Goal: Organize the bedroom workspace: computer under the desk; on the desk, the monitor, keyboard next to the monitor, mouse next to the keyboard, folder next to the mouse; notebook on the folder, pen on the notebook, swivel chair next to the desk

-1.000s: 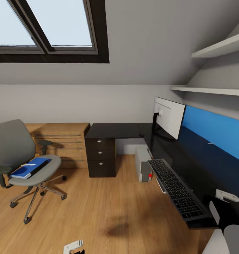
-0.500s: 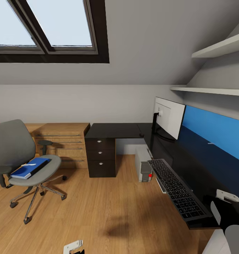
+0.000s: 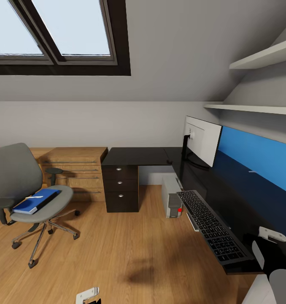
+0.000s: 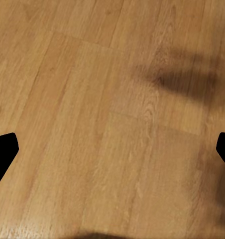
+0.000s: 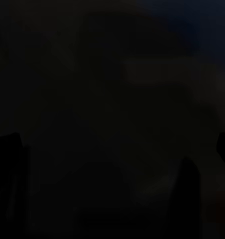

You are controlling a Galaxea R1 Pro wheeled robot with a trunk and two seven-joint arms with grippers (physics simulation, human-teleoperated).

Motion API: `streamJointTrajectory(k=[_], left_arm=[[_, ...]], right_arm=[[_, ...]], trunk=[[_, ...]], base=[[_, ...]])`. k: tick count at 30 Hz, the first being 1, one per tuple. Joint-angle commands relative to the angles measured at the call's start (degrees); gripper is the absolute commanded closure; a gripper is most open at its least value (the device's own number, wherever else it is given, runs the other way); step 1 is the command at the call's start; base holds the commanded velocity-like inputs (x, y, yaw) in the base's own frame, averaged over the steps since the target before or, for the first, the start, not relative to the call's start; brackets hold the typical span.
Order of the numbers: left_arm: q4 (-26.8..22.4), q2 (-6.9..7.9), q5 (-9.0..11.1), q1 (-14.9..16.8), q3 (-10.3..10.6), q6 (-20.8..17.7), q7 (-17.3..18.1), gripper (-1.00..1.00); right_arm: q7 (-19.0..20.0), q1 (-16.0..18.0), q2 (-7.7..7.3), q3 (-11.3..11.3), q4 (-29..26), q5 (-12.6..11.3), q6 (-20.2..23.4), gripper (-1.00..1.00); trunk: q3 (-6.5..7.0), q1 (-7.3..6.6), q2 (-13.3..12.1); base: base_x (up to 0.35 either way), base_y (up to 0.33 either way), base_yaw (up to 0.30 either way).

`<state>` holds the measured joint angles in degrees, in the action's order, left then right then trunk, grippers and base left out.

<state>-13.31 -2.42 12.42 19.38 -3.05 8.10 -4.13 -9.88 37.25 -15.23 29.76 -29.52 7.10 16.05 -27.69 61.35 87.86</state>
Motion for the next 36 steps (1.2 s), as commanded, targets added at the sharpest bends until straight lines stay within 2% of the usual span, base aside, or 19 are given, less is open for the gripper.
streamJointTrajectory(k=[1, 21, 36], left_arm=[[0.03, -0.04, 0.06, 0.04, -0.29, 0.16, 0.0, -1.0], [0.04, 0.04, 0.06, 0.04, -0.29, 0.15, -0.01, -1.0], [0.04, 0.05, 0.06, 0.04, -0.29, 0.09, 0.03, -1.0]], right_arm=[[0.13, 0.02, 0.03, 0.2, 3.06, 0.64, 0.56, -1.0], [0.17, 0.02, 0.04, 0.21, 3.07, 0.64, 0.56, -1.0], [1.31, 0.02, 0.04, 0.21, 3.06, 0.64, 0.56, -1.0]], trunk=[[-0.07, 0.0, 0.02], [-0.07, 0.0, 0.02], [-0.07, 0.0, 0.02]], base=[[0.0, 0.0, 0.0], [0.0, 0.0, 0.0], [-0.056, 0.063, 0.0]])
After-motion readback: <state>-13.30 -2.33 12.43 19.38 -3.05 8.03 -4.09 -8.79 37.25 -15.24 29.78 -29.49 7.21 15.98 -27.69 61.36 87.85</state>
